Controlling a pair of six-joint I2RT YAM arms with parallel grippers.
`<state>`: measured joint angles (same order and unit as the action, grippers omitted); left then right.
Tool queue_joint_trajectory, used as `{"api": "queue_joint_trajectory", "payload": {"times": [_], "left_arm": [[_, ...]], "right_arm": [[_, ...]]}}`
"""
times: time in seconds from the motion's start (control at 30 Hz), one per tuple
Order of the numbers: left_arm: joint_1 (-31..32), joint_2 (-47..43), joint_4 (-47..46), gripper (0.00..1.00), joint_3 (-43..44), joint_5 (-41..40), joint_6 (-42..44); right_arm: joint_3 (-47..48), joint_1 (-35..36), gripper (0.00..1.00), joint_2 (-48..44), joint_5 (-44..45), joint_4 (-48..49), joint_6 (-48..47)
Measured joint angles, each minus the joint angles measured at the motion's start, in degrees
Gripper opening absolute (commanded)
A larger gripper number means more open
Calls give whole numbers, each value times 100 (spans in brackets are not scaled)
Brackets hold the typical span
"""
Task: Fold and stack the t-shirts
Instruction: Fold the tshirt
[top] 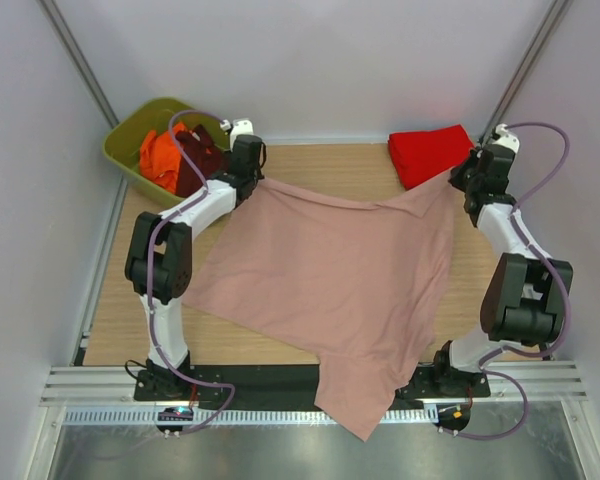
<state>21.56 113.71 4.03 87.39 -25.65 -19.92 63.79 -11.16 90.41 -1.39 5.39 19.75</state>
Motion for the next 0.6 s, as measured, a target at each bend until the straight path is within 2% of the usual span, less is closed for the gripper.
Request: {"api": "queue_joint_trajectory", "payload": {"times": [0.13, 0.4, 0.6], "left_arm": [[-11, 0, 66, 0, 0, 42, 50], [-35, 0, 348, 0, 0, 127, 114], [-39, 0, 588, 0, -9, 103, 262]], "right_arm": [[-17, 42, 1, -330, 155, -658, 164], [-466, 63, 1, -1998, 275, -2109, 632], [-734, 155, 1, -2450, 219, -3123, 750]]}}
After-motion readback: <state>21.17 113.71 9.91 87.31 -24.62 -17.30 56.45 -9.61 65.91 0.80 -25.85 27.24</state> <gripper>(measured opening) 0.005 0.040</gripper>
